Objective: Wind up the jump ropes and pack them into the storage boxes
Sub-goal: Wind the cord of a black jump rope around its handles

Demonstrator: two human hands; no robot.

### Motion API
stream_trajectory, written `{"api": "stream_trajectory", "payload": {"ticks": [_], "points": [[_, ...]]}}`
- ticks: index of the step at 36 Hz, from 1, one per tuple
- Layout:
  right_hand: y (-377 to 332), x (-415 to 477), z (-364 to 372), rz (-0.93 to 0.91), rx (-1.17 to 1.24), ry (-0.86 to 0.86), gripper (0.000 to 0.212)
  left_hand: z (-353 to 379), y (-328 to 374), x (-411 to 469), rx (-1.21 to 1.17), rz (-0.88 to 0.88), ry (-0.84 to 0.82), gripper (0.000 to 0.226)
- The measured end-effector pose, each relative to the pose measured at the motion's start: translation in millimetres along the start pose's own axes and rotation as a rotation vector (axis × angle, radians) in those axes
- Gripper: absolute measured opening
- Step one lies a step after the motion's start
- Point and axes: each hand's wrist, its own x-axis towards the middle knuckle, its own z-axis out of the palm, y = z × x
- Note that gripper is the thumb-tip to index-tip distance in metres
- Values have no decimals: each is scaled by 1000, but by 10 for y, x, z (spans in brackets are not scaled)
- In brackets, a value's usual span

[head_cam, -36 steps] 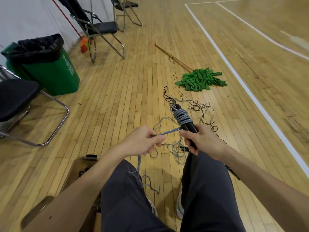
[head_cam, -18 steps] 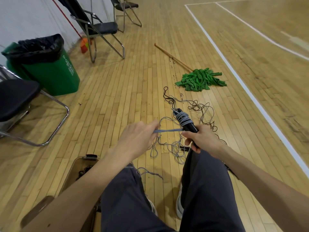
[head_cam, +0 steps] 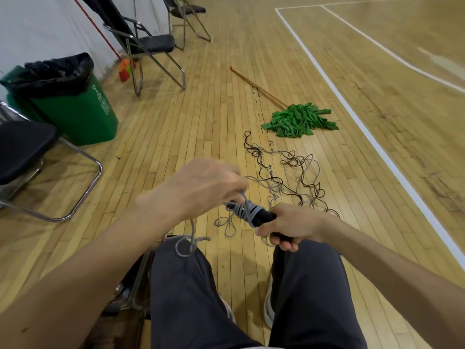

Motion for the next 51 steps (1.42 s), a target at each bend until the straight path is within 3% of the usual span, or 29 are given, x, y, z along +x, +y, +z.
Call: {"api": "stream_trajectory", "payload": {"ticks": [12, 22, 28, 33, 37, 40, 43, 46, 48, 51], "points": [[-387, -146, 255, 23, -222, -127, 15, -165, -99, 227, -202, -83, -30, 26], [-427, -304, 343, -62, -278, -199, 18, 22, -158, 325, -611, -185, -87, 25], [-473, -457, 343, -163, -308, -248, 32, 148, -208, 295, -945, -194, -206, 18], [-573, -622, 252, -270, -240, -191, 22, 272, -293, 215, -1199, -232, -124, 8], [-646, -663, 200, -341, -192, -134, 27, 383, -287, 213, -1354, -220, -72, 9], [-674, -646, 196, -369, -153, -114, 25, 475, -268, 243, -1368, -275, -77, 30], [-676, -629, 168, -387, -97, -89, 20, 508, -241, 193, -1410, -301, -60, 24], [-656, -600, 132, -389, -5, -62, 14, 544, -290, 72, -1241, -500, -111, 45], [-637, -583, 110, -378, 71, -62, 9, 567, -319, 8, -1174, -573, -118, 35], [-602, -585, 63, -370, 163, -106, 9, 513, -258, 53, -1200, -542, -103, 24]]}}
